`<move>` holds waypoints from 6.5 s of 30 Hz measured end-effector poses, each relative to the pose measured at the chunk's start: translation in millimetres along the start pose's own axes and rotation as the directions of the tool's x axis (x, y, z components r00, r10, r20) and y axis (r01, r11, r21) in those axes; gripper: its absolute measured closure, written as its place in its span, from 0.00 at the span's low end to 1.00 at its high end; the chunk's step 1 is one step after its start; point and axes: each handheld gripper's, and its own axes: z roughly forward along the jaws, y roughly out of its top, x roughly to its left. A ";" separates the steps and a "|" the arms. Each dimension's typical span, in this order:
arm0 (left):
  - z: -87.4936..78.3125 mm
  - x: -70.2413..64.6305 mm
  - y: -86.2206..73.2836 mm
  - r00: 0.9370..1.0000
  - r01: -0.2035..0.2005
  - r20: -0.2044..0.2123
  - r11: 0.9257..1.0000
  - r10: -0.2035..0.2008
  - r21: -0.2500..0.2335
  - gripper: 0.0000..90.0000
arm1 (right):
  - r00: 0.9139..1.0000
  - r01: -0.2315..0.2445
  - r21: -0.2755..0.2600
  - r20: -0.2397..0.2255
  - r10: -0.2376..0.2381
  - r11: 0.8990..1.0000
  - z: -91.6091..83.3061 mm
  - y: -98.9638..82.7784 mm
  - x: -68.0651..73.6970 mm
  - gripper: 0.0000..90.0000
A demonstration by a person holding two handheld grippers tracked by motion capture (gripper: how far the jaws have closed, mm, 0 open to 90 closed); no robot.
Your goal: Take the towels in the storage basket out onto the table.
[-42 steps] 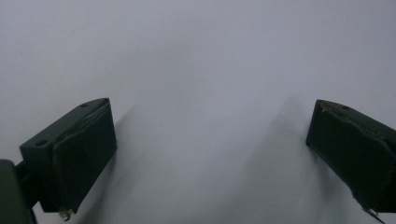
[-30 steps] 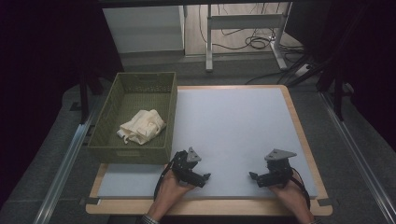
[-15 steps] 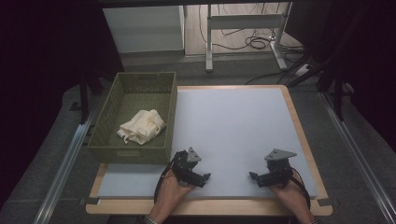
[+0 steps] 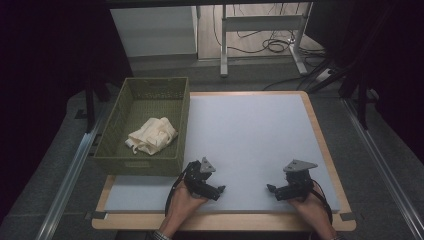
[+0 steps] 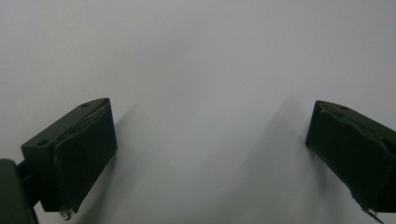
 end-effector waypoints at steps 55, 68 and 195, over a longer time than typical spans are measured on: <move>-53.9 17.0 102.0 0.998 -0.055 0.040 0.998 0.055 0.002 0.03 | 1.000 0.002 -0.001 0.000 -0.002 1.000 -0.1 -0.2 -0.2 0.01; -67.9 56.0 124.0 0.999 -0.041 -0.017 0.999 0.042 0.020 0.03 | 1.000 0.002 -0.003 -0.001 -0.002 1.000 0.1 -0.3 -0.2 0.01; -173.2 216.8 74.5 0.941 0.298 -0.225 0.933 -0.253 0.200 0.84 | 1.000 0.004 -0.002 0.000 -0.004 1.000 0.0 -0.3 -0.4 0.01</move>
